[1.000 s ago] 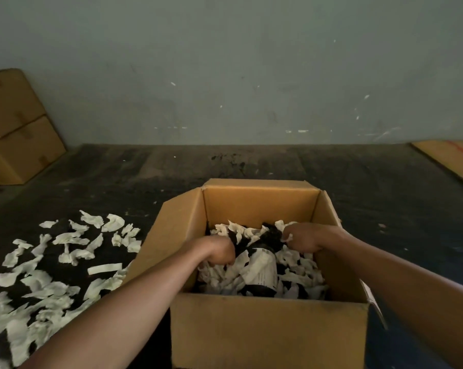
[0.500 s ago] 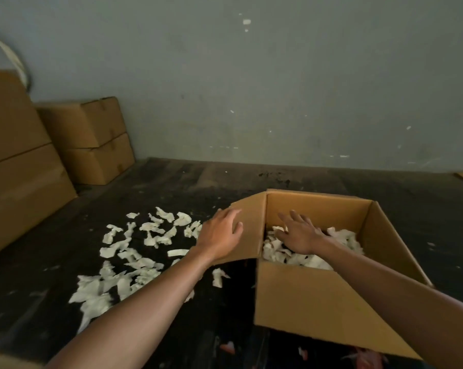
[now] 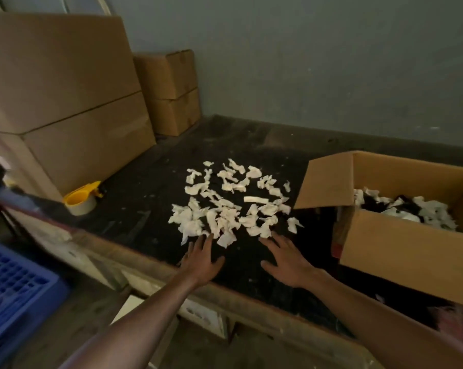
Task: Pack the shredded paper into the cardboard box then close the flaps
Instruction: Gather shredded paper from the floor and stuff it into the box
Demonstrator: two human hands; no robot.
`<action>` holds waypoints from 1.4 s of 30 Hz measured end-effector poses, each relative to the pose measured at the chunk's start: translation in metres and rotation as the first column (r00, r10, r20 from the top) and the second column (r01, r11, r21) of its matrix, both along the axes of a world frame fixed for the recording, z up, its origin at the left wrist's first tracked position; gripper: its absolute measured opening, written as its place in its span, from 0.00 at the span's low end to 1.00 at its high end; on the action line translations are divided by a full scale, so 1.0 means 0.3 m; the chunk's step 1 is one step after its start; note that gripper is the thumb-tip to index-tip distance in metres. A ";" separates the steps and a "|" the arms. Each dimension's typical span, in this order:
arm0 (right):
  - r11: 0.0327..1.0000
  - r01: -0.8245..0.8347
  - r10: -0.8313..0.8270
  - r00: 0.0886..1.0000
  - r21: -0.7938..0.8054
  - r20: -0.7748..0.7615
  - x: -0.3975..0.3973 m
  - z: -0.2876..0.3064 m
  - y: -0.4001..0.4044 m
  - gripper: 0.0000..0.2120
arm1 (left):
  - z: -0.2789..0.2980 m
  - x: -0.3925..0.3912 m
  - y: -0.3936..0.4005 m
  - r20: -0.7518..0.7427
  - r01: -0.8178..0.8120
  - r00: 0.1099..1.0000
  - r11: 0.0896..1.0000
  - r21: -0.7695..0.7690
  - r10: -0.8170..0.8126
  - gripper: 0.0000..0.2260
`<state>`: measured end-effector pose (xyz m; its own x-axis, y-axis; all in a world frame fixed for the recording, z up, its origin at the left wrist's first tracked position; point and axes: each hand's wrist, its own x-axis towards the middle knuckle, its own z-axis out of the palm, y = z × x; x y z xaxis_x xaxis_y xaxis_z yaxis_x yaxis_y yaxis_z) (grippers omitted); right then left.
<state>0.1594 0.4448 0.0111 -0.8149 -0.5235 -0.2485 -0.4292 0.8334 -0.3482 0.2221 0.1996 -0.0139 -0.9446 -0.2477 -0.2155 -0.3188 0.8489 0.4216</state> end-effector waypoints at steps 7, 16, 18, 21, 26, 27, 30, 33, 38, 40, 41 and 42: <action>0.910 0.394 -0.397 0.918 0.129 -0.002 0.066 -0.235 0.010 0.47 | -0.149 0.104 -0.118 0.159 -0.153 0.975 0.988 -0.018 0.154 0.54; 0.897 0.416 -0.398 0.907 0.150 -0.137 -0.146 -0.316 -0.128 0.49 | -0.224 -0.143 -0.242 0.110 -0.092 0.988 0.988 -0.121 0.106 0.62; 0.911 0.379 -0.357 0.922 0.160 -0.151 -0.226 -0.314 -0.203 0.52 | -0.223 -0.234 -0.272 0.115 -0.031 0.992 0.994 -0.108 0.044 0.63; 0.935 0.319 -0.299 0.944 0.154 -0.142 -0.335 -0.311 -0.315 0.52 | -0.231 -0.356 -0.300 0.110 0.023 0.994 0.994 -0.104 -0.011 0.62; 0.975 0.192 -0.184 0.980 0.114 -0.077 -0.490 -0.320 -0.498 0.41 | -0.225 -0.515 -0.328 0.073 0.119 0.991 0.987 -0.111 -0.111 0.44; 0.982 0.175 -0.171 0.984 0.075 -0.058 -0.511 -0.315 -0.530 0.38 | -0.207 -0.533 -0.346 0.021 0.125 0.992 0.988 -0.092 -0.123 0.42; 0.974 0.184 -0.200 0.972 -0.135 -0.122 -0.553 -0.261 -0.586 0.31 | -0.148 -0.557 -0.423 -0.181 0.108 0.974 0.980 -0.168 -0.138 0.40; 0.909 0.298 -0.379 0.882 -0.291 -0.279 -0.583 -0.211 -0.550 0.25 | -0.145 -0.555 -0.528 -0.239 0.090 0.959 0.964 -0.248 -0.151 0.41; 0.638 0.738 -0.766 0.580 -0.219 -0.277 -0.646 -0.215 -0.329 0.27 | -0.238 -0.599 -0.680 -0.053 0.057 0.996 0.974 -0.221 -0.070 0.44; 0.473 0.871 -0.879 0.456 -0.133 -0.141 -0.656 -0.235 -0.253 0.30 | -0.259 -0.636 -0.692 -0.029 0.064 0.997 0.985 -0.161 -0.070 0.41; 0.412 0.905 -0.911 0.408 -0.107 -0.064 -0.658 -0.249 -0.229 0.31 | -0.261 -0.653 -0.689 -0.034 0.080 0.996 0.986 -0.145 -0.086 0.39; 0.390 0.916 -0.920 0.391 -0.094 -0.015 -0.662 -0.266 -0.217 0.31 | -0.262 -0.672 -0.684 -0.050 0.100 0.993 0.986 -0.130 -0.108 0.38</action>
<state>-0.0390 0.3797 -0.0688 -0.8207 0.5401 -0.1863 0.5636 0.7120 -0.4187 0.0206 -0.0057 -0.0925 -0.9764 -0.1693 -0.1339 -0.2045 0.9240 0.3232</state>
